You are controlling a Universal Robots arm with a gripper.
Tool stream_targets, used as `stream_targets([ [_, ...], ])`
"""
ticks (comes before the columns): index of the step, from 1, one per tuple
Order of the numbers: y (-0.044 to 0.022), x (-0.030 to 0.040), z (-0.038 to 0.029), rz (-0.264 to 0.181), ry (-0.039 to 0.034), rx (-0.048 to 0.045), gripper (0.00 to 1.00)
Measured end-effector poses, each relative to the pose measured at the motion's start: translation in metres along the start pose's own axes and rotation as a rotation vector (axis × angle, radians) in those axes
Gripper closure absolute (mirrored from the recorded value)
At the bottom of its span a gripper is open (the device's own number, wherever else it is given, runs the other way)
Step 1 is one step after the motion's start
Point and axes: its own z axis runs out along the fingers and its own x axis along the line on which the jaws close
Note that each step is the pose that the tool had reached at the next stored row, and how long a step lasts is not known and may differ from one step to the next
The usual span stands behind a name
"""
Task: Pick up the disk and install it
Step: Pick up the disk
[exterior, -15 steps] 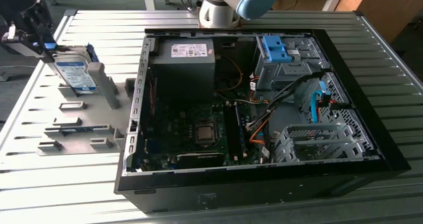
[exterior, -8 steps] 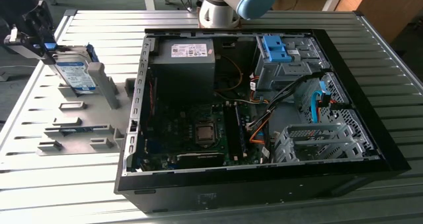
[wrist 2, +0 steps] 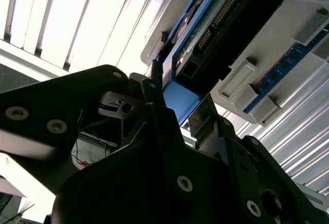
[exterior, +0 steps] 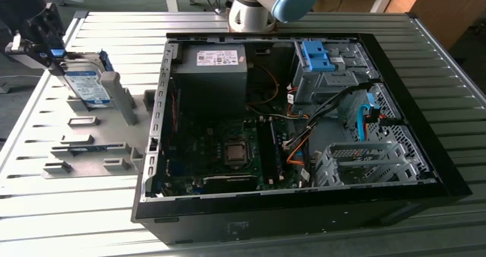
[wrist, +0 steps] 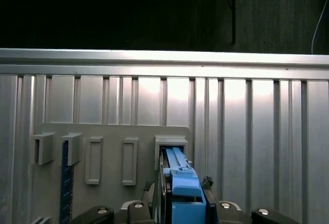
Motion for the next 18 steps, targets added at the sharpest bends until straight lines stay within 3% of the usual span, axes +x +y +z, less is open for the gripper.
stream_targets([
  [8,-0.0001,0.0000,0.0009,0.018,-0.0005,0.0007,0.54],
  [10,-0.0001,0.0000,0.0010,0.018,-0.0003,0.0007,0.55],
  [11,-0.0001,0.0000,0.0011,0.018,-0.0002,0.0008,0.62],
  [18,0.0000,0.0002,0.0014,0.012,0.0014,0.0007,0.63],
])
